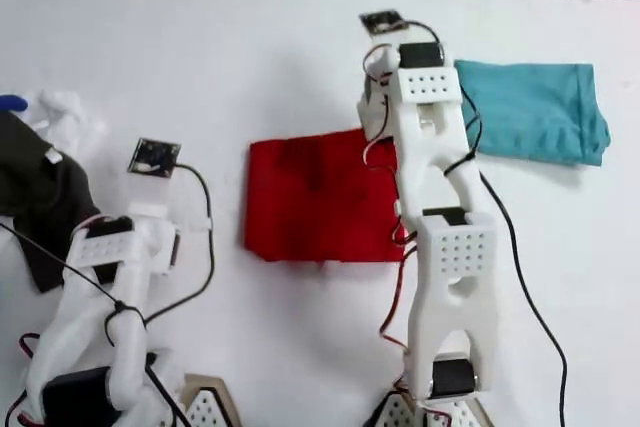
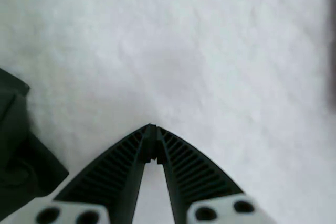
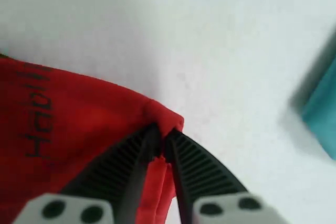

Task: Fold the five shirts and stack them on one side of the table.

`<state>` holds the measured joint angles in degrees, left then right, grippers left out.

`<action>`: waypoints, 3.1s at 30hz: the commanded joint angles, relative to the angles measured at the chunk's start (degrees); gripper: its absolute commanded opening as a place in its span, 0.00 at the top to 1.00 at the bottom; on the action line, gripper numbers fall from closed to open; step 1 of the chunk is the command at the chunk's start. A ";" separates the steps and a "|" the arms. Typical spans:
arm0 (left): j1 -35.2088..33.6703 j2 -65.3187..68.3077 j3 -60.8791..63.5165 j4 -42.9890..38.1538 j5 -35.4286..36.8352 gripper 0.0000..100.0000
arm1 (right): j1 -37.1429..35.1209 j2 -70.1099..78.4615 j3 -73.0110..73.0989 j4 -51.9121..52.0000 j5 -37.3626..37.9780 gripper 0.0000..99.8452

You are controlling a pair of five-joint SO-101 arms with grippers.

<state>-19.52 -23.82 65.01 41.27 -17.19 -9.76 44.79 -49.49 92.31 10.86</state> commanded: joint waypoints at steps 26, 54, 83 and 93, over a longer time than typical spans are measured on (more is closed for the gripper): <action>-0.26 -1.41 -0.13 -0.79 0.00 0.97 | -2.42 -17.98 16.44 8.75 3.34 0.98; -0.26 -1.41 -0.13 -1.49 0.00 0.97 | -9.71 -50.68 69.89 -11.47 7.03 0.98; -0.18 -1.41 -0.13 -1.49 0.00 0.97 | -6.11 -19.74 49.67 -17.71 -9.14 0.65; -0.18 -1.41 -0.13 -1.49 0.00 0.97 | -7.34 -3.91 32.88 -3.21 -11.25 0.67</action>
<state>-19.52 -23.82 65.01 40.57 -17.19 -16.00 36.26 -12.22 84.92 0.04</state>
